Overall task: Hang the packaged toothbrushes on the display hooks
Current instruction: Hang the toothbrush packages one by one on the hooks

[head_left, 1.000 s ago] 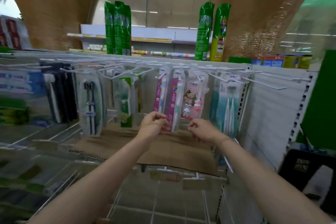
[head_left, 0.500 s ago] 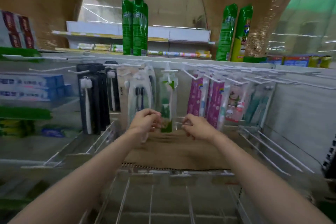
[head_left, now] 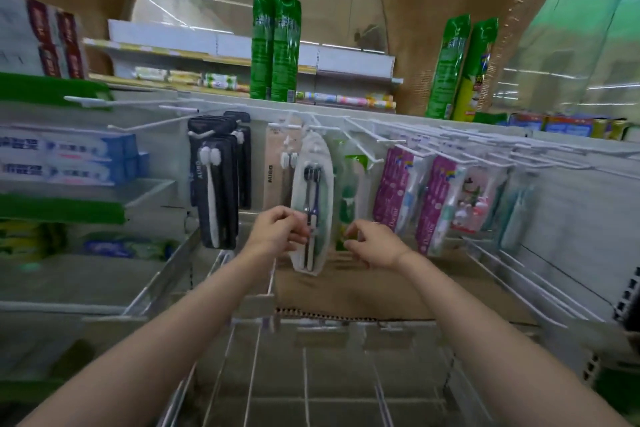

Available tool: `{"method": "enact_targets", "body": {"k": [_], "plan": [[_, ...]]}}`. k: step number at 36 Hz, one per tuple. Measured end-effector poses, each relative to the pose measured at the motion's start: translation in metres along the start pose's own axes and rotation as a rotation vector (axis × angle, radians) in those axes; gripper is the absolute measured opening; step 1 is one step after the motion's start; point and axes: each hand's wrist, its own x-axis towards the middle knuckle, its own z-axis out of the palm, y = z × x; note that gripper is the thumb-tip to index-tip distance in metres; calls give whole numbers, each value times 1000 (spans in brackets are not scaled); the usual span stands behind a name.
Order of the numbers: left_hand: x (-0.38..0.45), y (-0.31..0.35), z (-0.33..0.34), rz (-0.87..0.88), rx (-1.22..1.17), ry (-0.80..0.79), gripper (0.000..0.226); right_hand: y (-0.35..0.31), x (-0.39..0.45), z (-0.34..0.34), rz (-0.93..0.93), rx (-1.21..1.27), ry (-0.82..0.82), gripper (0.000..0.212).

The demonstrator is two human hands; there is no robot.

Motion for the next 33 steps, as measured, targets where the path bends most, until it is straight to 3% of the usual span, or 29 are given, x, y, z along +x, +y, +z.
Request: {"method": "enact_targets", "body": {"k": [5,9,14,22,28,33], "plan": [[-5,-3,-5,21,34,-36,9,-11,-3,0,-9,16,-7,23],[-5,-2,-7,11,54,33,14,-12,-4,3,-25,1,-19,12],[-9,-5,-13,-25,69,129,13,-17,-4,3,-51,60,-14,18],[-15,-3,-13,-35,51,168,7,-30,4,13,-16,137,82,64],[-13,4,-10,-32,16,98,14,-47,8,23,-25,175,96,44],[2,11,-16,5,52,34,23,-57,18,25,-22,184,163,41]]}}
